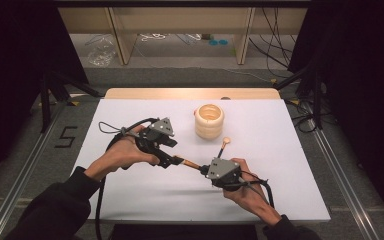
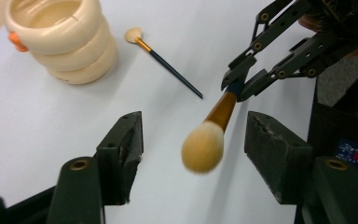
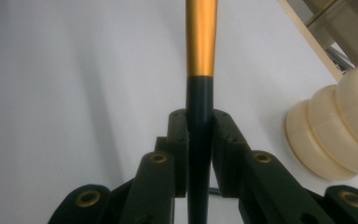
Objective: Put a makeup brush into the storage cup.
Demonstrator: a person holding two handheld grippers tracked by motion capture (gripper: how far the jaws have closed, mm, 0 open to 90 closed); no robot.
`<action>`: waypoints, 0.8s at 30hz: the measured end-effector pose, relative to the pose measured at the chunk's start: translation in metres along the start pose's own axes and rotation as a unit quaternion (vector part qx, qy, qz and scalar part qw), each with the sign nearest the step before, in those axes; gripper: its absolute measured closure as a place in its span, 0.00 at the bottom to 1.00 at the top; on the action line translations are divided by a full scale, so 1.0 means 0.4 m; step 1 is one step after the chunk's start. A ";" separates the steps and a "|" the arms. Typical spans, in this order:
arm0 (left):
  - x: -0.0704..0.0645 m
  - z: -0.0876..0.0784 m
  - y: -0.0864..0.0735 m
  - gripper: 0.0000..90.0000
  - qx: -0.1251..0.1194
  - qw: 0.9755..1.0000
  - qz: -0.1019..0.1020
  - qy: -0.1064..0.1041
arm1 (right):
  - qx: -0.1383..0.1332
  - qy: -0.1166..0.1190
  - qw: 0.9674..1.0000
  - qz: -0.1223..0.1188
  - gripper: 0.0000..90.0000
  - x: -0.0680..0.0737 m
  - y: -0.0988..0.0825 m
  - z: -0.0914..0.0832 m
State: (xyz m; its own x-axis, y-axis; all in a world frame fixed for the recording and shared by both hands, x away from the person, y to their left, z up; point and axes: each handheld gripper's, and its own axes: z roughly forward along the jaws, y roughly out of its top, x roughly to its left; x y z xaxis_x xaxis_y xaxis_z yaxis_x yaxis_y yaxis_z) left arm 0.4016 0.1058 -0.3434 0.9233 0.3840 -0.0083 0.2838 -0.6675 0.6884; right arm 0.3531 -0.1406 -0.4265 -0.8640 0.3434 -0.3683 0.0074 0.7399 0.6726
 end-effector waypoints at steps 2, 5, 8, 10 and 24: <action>0.003 -0.009 -0.010 0.39 -0.018 1.000 -0.013 0.004 | -0.013 -0.002 1.000 0.021 0.88 -0.011 -0.005 -0.004; 0.003 -0.024 -0.022 0.37 -0.043 0.998 -0.026 0.021 | -0.032 0.003 0.998 0.057 0.88 -0.028 -0.014 -0.012; 0.001 -0.034 -0.033 0.37 -0.062 0.997 -0.037 0.023 | -0.054 0.003 0.995 0.088 0.88 -0.043 -0.021 -0.021; 0.000 -0.036 -0.042 0.36 -0.073 0.996 -0.048 0.026 | -0.069 0.005 0.992 0.108 0.88 -0.052 -0.025 -0.025; -0.035 0.026 -0.077 0.37 -0.128 0.979 -0.158 0.006 | -0.118 0.016 0.978 0.173 0.88 -0.072 -0.037 -0.036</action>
State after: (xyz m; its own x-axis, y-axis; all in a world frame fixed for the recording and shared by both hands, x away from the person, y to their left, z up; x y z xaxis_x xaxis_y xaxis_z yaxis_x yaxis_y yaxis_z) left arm 0.3825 0.1141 -0.3721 0.7966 0.5541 -0.2415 0.4786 -0.3341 0.8120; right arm 0.3706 -0.1700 -0.4166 -0.8462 0.5275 -0.0748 0.1881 0.4271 0.8844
